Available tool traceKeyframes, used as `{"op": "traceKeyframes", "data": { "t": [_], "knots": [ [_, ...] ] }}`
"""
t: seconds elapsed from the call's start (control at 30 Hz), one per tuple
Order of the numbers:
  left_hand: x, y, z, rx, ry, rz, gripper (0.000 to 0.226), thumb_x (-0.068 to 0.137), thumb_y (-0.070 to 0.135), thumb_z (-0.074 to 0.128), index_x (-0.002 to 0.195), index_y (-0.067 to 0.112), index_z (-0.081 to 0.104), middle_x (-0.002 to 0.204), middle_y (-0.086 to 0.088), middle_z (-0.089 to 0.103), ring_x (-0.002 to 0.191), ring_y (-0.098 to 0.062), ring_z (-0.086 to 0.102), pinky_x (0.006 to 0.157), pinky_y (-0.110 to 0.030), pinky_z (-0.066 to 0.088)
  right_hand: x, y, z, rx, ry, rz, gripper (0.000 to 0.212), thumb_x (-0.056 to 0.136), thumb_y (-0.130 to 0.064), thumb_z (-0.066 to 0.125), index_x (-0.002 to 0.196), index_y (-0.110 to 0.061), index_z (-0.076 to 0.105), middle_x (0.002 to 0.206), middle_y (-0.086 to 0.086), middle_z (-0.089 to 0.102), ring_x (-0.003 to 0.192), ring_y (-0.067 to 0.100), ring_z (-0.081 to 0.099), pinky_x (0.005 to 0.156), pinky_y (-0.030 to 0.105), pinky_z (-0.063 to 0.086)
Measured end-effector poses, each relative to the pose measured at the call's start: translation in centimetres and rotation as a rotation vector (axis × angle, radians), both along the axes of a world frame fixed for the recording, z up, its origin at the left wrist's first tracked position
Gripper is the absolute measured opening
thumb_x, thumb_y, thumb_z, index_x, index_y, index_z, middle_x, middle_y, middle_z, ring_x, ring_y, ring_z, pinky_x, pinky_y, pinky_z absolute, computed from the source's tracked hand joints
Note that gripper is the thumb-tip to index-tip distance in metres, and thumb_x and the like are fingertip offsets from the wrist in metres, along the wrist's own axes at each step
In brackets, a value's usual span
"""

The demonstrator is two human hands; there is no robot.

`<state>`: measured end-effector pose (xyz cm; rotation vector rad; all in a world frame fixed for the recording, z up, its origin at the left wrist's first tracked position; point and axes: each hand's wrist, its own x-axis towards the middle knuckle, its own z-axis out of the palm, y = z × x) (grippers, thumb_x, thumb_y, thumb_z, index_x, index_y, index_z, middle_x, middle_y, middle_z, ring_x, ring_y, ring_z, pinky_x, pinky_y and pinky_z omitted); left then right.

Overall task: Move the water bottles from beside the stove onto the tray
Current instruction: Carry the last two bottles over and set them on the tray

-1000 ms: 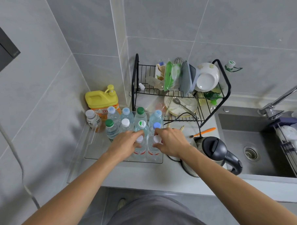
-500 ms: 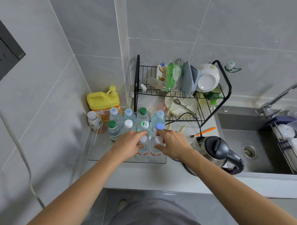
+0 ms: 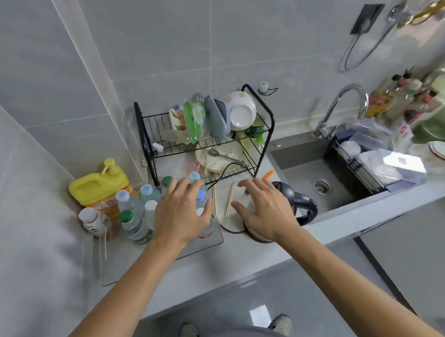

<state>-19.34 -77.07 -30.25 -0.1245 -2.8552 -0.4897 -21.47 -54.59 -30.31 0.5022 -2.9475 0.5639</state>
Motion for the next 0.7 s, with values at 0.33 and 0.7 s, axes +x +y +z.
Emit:
{"op": "traceKeyframes", "data": {
  "t": [0.33, 0.7],
  "knots": [
    [-0.6, 21.7, 6.0, -0.072, 0.074, -0.281, 0.069, 0.091, 0.059, 0.047, 0.154, 0.031, 0.048, 0.151, -0.003, 0.052, 0.143, -0.028, 0.044, 0.109, -0.049, 0.046, 5.9, 21.4, 4.2, -0.004, 0.208, -0.408, 0.057, 0.094, -0.062, 0.055, 0.138, -0.026, 0.057, 0.138, -0.003, 0.054, 0.128, 0.024, 0.046, 0.096, 0.044, 0.049],
    [5.5, 53.4, 7.4, -0.08, 0.109, -0.689, 0.072, 0.094, 0.06, 0.048, 0.159, 0.031, 0.04, 0.159, -0.004, 0.046, 0.151, -0.027, 0.036, 0.119, -0.051, 0.036, 21.1, 48.5, 5.2, -0.038, 0.202, -0.878, 0.068, 0.092, -0.064, 0.049, 0.149, -0.027, 0.052, 0.151, 0.0, 0.048, 0.143, 0.022, 0.038, 0.113, 0.047, 0.041]
  ]
}}
